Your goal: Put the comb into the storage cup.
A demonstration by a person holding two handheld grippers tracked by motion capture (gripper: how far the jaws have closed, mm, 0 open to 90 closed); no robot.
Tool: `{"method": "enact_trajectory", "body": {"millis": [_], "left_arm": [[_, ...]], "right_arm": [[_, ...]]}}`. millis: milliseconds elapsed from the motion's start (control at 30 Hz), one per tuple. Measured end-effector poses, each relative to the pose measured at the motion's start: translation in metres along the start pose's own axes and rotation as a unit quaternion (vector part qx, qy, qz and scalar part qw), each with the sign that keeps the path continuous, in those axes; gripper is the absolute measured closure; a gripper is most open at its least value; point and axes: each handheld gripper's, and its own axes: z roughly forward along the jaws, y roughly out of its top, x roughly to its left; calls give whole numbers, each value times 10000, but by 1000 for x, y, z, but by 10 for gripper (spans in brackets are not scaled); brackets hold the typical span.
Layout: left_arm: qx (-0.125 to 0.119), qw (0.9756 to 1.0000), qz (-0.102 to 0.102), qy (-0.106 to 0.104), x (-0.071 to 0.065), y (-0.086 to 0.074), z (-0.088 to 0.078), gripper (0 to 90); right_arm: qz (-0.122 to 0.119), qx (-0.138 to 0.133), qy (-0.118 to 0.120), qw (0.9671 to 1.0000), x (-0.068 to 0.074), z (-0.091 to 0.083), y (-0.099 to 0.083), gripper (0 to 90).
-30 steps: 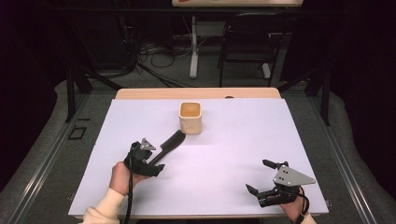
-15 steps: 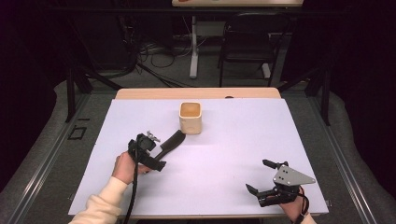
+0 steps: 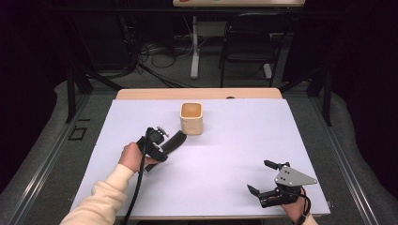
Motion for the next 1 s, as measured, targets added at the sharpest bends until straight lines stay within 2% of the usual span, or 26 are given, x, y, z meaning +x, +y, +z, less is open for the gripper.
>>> {"method": "enact_trajectory", "body": {"millis": [100, 200, 500, 1000], "left_arm": [[148, 9998, 102, 3, -1, 4, 4, 567], [176, 9998, 130, 2, -1, 5, 7, 597], [282, 9996, 72, 20, 2, 7, 11, 662], [304, 9995, -15, 107, 1, 6, 14, 707]], "right_arm": [[-5, -3, 5, 10000, 0, 0, 0, 3], [-5, -12, 1, 10000, 0, 0, 0, 3], [-5, -6, 7, 10000, 0, 0, 0, 3], [-3, -13, 11, 10000, -1, 0, 0, 3]]}}
